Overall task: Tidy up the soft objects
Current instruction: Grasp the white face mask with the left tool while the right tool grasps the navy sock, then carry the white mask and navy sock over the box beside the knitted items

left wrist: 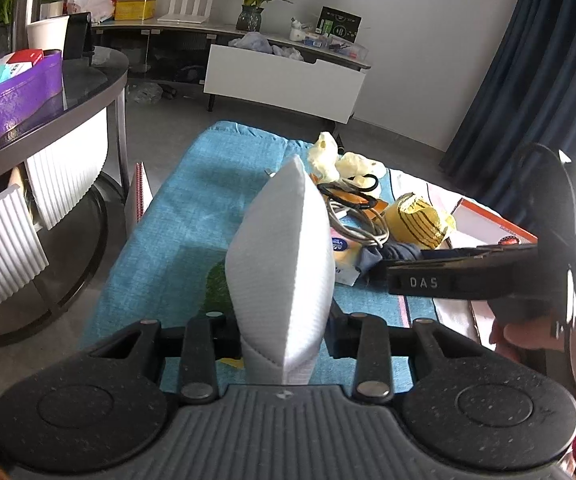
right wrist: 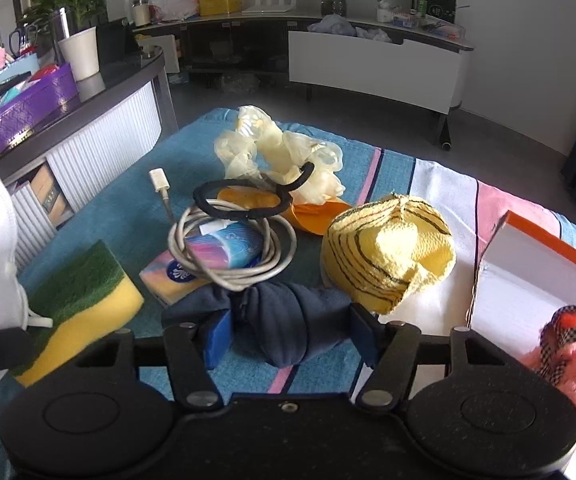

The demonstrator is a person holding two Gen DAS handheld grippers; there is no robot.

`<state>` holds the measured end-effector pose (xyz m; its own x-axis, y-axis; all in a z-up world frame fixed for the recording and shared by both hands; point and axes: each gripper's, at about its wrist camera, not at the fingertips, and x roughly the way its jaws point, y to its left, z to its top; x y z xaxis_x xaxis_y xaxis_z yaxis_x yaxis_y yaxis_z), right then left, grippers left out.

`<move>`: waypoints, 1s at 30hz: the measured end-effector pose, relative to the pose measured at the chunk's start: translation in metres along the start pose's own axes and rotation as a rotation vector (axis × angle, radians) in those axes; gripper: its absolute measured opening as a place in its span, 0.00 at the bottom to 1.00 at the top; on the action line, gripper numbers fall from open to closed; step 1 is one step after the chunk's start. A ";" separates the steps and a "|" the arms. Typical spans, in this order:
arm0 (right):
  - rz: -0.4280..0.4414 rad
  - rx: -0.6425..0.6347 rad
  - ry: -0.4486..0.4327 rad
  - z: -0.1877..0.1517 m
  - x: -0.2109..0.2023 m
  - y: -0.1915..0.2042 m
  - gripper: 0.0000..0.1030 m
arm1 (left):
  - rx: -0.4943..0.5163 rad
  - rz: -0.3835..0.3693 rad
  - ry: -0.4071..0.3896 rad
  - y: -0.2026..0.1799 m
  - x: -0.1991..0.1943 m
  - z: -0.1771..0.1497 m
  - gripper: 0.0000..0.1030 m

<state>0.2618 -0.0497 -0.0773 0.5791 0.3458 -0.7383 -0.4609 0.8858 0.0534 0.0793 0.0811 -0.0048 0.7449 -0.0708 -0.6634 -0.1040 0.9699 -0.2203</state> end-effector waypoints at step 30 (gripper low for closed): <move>-0.033 0.153 -0.162 -0.065 -0.152 -0.014 0.68 | 0.112 -0.053 -0.021 -0.061 -0.027 -0.012 0.35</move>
<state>0.1358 -0.1347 -0.0095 0.6982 0.3496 -0.6247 -0.3391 0.9300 0.1414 0.0572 0.0214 0.0182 0.7610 -0.1190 -0.6378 0.0094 0.9850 -0.1725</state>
